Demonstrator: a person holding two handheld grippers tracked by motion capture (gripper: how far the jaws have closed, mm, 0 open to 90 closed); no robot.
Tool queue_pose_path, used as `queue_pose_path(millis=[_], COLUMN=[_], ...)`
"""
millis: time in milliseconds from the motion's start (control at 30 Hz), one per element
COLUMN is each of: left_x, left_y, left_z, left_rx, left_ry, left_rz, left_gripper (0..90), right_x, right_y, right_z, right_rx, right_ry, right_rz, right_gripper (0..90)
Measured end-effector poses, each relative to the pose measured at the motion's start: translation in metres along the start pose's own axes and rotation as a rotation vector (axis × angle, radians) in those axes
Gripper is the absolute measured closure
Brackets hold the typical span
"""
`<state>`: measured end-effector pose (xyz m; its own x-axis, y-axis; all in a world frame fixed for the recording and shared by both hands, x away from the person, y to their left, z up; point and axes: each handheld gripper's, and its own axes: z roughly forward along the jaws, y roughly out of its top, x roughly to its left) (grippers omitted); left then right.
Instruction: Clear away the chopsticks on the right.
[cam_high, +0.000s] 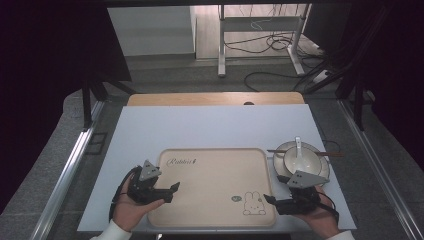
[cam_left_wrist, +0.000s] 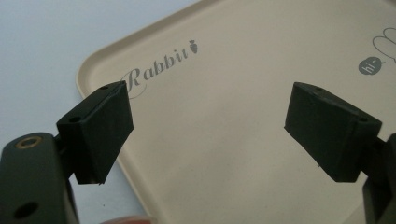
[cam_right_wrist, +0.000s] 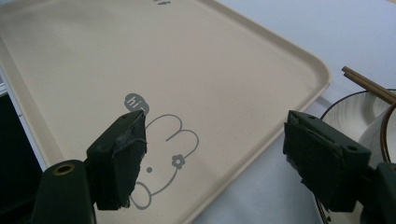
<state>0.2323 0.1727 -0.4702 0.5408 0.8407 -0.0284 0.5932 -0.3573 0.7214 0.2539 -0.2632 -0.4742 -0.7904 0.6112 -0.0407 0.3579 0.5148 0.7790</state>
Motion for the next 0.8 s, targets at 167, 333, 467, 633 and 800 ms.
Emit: queue_pose_path(millis=[167,333,467,633,800], left_x=[0.003,0.003,0.003,0.002,0.004], left_y=[-0.001,-0.002,-0.004,-0.004,-0.005], left_z=[0.002,0.003,0.002,0.001,0.003], left_rx=[0.006,0.015,0.017,0.013,0.024], left_ry=[0.006,0.006,0.008,0.012,0.014], left_rz=[-0.007,0.000,0.007,0.010,0.012], left_gripper=[15.1,15.2,15.2,15.0,14.9], right_x=[-0.001,-0.002,-0.002,-0.001,0.000], right_y=[0.000,0.002,0.006,0.009,0.014], right_z=[0.000,0.002,0.002,0.001,0.002], right_rx=[0.001,0.016,0.017,0.024,0.029], right_ry=[0.001,-0.002,0.000,0.003,0.014], right_rz=[-0.004,-0.005,0.012,0.010,0.010], right_gripper=[21.8,22.6,24.1,25.1,26.2])
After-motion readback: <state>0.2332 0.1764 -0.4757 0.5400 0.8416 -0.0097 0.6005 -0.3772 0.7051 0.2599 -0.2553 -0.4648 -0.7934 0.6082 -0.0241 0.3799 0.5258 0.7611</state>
